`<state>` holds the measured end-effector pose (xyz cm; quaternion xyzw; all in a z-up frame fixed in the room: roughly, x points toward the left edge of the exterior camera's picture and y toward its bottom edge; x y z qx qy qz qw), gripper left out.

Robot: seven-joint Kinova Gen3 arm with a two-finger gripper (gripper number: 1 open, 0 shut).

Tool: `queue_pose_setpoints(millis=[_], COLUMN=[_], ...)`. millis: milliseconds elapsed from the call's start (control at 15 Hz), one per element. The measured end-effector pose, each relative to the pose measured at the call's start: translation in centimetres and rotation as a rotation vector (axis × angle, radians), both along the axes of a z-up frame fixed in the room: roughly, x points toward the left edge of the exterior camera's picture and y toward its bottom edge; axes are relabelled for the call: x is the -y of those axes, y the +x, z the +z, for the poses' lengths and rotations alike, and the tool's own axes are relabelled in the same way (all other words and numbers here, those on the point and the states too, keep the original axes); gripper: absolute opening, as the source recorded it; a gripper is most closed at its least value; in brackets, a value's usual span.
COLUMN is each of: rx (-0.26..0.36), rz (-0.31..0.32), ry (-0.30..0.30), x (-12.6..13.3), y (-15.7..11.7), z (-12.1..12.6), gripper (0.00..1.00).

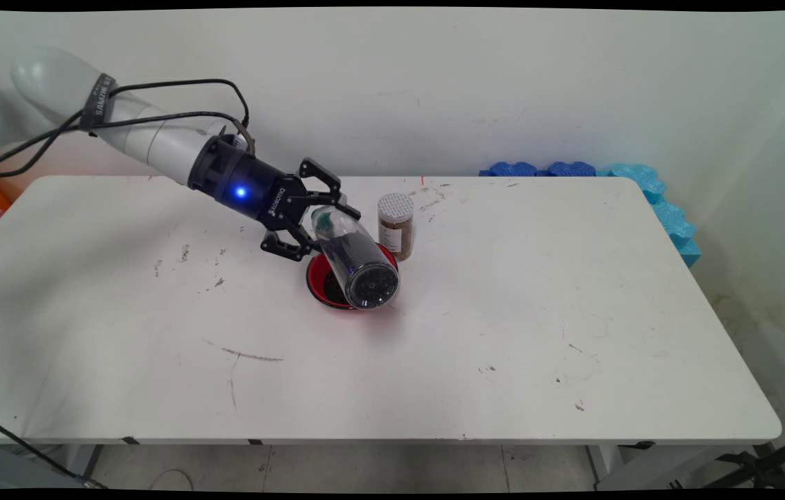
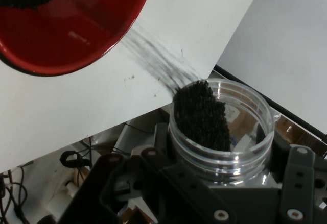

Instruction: Pour the black seasoning powder in the red bowl

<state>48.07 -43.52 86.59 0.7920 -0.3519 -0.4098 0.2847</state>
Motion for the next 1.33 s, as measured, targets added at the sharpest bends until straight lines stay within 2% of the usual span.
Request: queue_pose_setpoints(millis=[1333], rx=[-0.042], rz=[0.076], ry=[0.054], x=[0.05], y=[-0.93], z=[0.81], gripper=[0.00])
